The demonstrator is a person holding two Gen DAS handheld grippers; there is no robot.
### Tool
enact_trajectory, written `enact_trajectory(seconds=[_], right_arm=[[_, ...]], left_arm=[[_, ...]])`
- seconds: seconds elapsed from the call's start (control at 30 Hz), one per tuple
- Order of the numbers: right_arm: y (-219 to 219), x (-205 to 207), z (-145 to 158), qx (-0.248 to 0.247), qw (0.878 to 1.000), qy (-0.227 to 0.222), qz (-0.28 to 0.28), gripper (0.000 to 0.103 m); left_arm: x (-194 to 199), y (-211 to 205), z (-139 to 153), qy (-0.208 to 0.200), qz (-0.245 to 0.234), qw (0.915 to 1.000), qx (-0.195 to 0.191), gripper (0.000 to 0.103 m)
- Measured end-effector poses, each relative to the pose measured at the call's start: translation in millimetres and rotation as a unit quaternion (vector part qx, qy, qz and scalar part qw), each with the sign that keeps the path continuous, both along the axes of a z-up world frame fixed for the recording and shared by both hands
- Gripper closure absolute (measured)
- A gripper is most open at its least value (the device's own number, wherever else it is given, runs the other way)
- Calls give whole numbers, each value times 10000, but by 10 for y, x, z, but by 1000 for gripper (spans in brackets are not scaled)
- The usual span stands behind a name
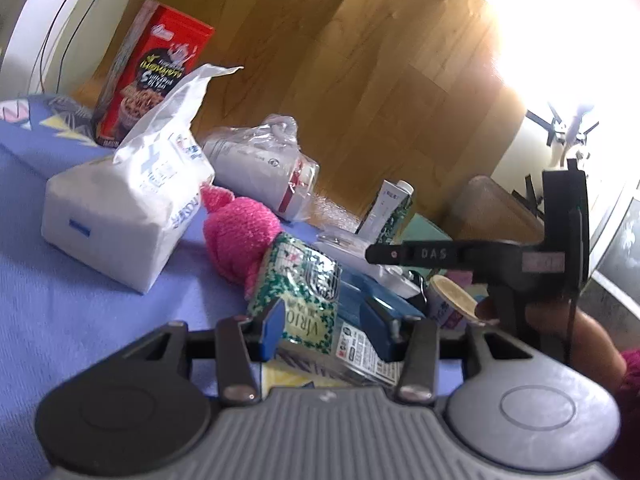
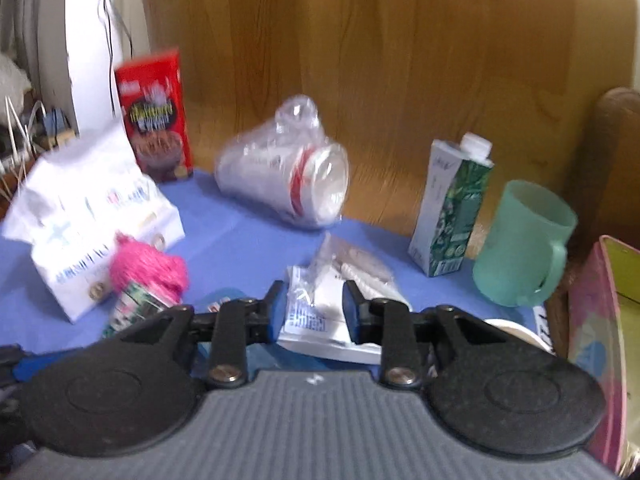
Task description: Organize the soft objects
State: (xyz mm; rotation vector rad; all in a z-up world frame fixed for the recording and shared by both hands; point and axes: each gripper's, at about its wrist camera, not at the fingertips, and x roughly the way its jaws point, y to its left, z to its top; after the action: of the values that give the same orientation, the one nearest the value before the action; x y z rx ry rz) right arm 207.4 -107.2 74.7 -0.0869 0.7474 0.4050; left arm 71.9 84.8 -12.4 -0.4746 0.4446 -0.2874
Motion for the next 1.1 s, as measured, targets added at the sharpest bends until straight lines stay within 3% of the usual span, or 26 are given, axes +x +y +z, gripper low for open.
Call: enact_trajectory(seconds=[0.07, 0.23, 0.4, 0.53, 0.63, 0.7, 0.77, 0.83, 0.97, 1.1], right_arm=[[2, -42, 10, -15, 10000, -58, -26, 91], [-16, -270, 112, 46, 9995, -302, 2, 92], [-209, -932, 298, 400, 9955, -673, 534, 92], [-502, -1511, 238, 554, 9919, -340, 1094, 92], [-718, -1883, 91, 568, 9921, 108, 1116, 90], [-838, -2022, 19, 554, 9940, 343, 880, 85], [-985, -2115, 15, 733, 9953, 309, 561, 52], [-1108, -2148, 35, 1058, 9934, 287, 339, 38], [-1058, -2064, -13, 1189, 9916, 369, 343, 38], [-930, -2005, -81, 1088, 9917, 430, 535, 38]], left_arm=[[1, 10, -8, 19, 1, 10000, -50, 61], [-14, 3, -5, 1, 28, 10000, -59, 57], [-9, 25, -12, 43, 54, 9999, -143, 57], [-29, 21, -6, 31, 15, 9998, -178, 57], [-54, -16, 9, -2, -99, 9999, -104, 57], [-81, -76, 28, -30, -241, 9997, 17, 57], [-107, -149, 47, -12, -357, 9992, 152, 57], [-131, -218, 46, 125, -514, 9985, 149, 57], [-176, -370, 40, 416, -973, 9944, 37, 57], [-176, -622, 37, 584, -1317, 9889, 369, 57]])
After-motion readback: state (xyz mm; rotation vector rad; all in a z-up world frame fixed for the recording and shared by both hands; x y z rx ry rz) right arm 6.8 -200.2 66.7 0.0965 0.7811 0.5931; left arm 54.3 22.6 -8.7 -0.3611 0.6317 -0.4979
